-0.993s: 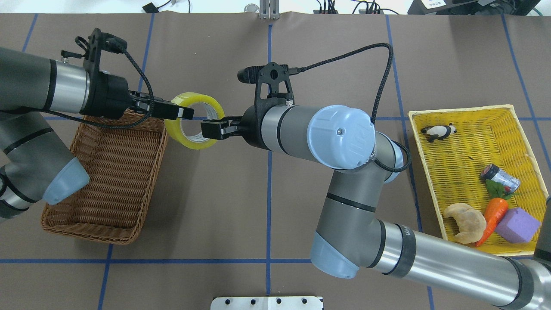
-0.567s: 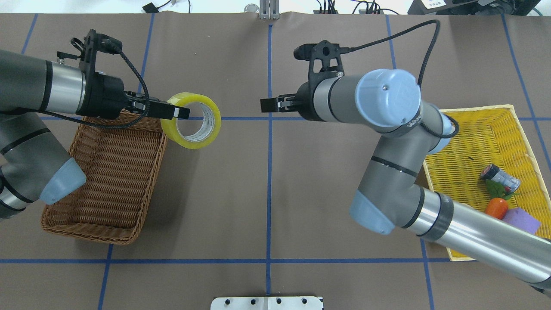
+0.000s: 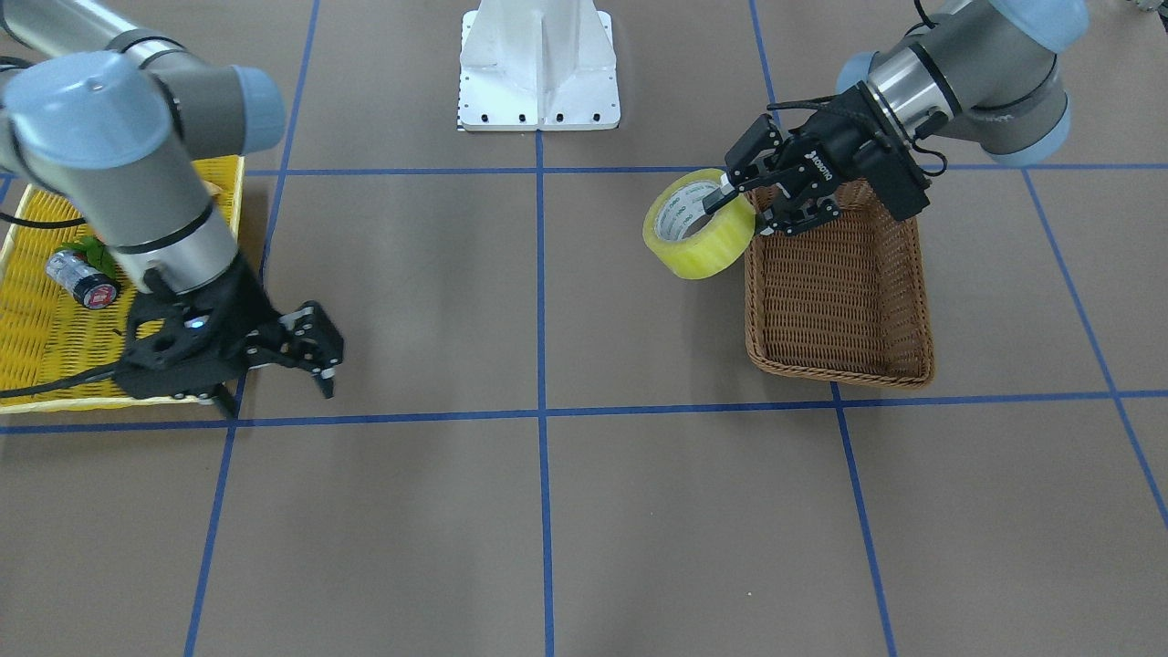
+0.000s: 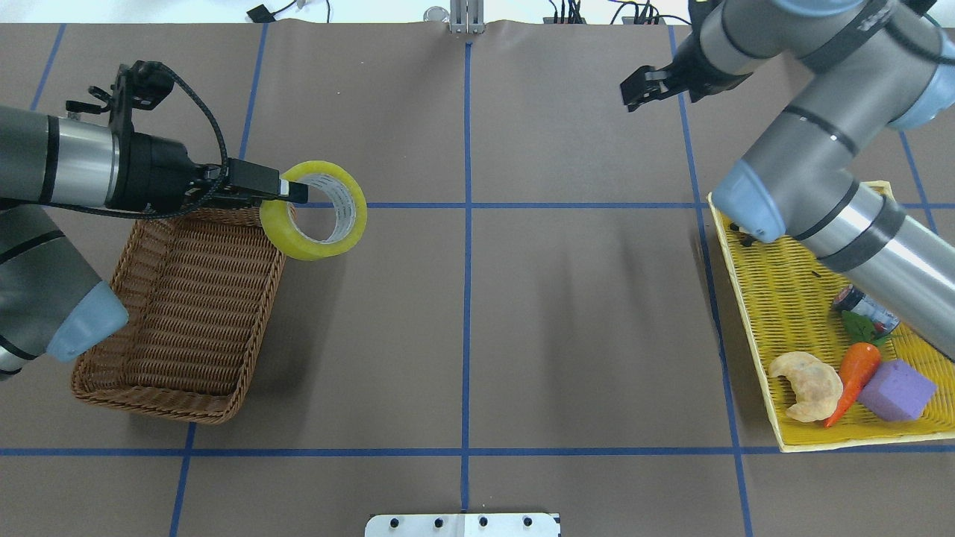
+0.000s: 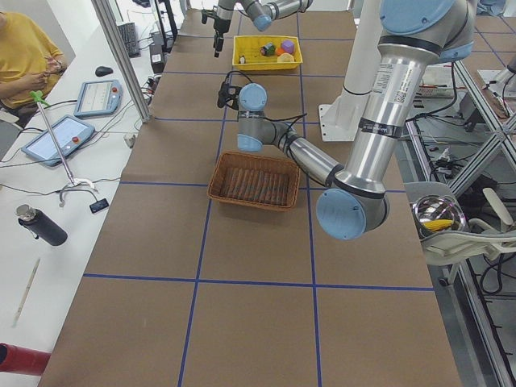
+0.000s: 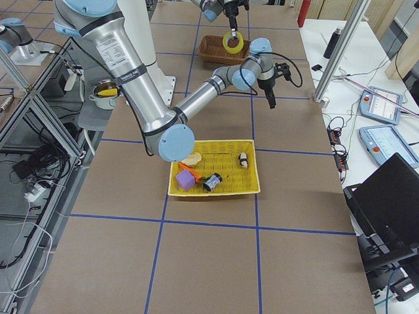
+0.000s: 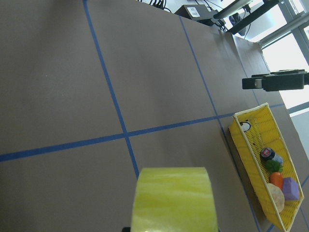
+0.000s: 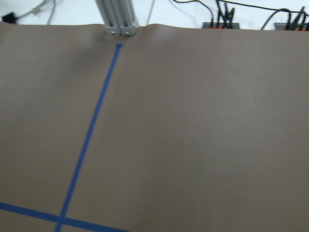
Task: Move tape to another basket
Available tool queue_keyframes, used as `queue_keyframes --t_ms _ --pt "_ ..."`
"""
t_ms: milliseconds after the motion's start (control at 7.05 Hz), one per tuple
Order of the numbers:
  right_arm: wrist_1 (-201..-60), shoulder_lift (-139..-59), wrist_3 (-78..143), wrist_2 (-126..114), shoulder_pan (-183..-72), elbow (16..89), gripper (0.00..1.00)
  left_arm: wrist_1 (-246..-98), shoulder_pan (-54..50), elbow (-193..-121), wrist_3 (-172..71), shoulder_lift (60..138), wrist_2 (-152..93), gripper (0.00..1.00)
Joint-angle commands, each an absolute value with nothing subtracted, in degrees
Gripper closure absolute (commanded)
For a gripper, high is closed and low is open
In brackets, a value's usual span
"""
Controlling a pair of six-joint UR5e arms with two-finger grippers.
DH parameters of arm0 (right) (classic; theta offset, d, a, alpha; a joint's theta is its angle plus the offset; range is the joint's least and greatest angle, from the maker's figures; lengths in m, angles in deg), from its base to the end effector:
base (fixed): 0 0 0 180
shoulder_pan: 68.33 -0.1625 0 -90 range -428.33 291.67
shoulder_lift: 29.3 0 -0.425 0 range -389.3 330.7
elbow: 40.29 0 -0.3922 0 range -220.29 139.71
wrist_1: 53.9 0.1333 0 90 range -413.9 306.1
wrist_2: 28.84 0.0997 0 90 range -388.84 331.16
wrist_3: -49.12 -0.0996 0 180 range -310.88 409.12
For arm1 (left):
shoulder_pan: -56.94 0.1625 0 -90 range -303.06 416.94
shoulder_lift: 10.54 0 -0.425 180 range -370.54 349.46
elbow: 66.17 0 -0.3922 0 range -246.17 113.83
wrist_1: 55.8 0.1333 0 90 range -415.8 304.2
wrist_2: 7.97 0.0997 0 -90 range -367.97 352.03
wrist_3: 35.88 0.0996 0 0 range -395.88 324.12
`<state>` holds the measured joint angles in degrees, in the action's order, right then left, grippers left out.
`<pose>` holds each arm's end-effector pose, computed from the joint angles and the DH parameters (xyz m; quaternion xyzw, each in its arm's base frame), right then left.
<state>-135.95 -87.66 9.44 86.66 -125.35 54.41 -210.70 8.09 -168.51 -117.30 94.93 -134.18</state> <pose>-0.2905 -0.6138 0.2867 0.1751 -0.3825 -0.0303 0.9067 0.2965 -0.4525 0.2857 0.1424 0.7063 -0.0147 0.6933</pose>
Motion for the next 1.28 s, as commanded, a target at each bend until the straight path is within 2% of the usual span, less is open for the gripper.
queue_keyframes --t_ms 0,567,1134 --pt "-142.6 -91.4 21.9 91.6 -134.3 52.3 0.0 -216.0 6.8 -169.1 -123.9 88.4 -134.2 1.0" --pt "-142.8 -104.2 44.7 96.8 -146.6 50.1 0.0 -229.3 4.5 -167.9 -126.7 75.4 -134.8 1.0" --pt "-146.4 -115.9 54.0 102.8 -158.8 51.2 0.0 -237.6 5.0 -159.9 -126.6 75.0 -134.2 1.0"
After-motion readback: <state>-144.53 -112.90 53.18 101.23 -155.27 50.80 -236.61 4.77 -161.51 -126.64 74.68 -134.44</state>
